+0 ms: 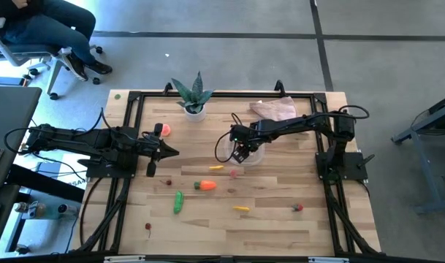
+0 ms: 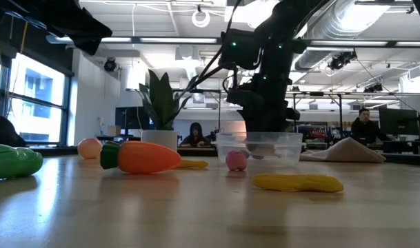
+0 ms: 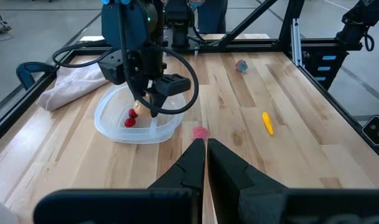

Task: Pick and placing Produce into tupperware
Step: Put the brown potato into the transparent bin

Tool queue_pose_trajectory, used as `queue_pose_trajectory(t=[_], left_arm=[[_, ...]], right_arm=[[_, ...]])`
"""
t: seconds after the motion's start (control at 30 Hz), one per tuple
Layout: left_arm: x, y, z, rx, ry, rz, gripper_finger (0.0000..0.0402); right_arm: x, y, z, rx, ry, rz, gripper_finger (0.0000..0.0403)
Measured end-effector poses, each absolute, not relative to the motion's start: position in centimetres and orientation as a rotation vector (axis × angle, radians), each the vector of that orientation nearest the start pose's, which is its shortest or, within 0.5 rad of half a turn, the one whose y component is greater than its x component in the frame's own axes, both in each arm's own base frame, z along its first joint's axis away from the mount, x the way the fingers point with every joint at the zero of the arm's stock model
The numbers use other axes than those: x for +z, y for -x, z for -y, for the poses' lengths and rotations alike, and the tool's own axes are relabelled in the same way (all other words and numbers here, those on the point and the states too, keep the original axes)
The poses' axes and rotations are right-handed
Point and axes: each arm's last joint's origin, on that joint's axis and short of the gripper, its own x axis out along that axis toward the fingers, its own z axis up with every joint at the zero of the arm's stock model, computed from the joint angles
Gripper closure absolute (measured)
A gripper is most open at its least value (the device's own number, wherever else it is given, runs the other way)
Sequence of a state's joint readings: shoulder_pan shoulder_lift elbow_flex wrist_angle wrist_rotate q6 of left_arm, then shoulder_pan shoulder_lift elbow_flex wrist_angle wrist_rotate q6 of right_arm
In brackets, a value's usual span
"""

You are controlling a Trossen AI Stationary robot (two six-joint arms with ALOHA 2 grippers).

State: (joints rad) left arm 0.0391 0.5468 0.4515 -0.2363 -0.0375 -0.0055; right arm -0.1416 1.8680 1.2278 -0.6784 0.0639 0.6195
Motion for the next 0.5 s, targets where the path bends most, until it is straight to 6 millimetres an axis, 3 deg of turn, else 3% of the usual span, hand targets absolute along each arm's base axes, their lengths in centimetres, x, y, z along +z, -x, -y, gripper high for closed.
queue_pose_trajectory(t=[0.5], left_arm=[[24.57,-13.54,-0.64,0.077,0.006,-0.332,0.0394]], right_arm=[[16.6,-35.51,5.35,-0.58,-0.544,-1.162,0.0163]])
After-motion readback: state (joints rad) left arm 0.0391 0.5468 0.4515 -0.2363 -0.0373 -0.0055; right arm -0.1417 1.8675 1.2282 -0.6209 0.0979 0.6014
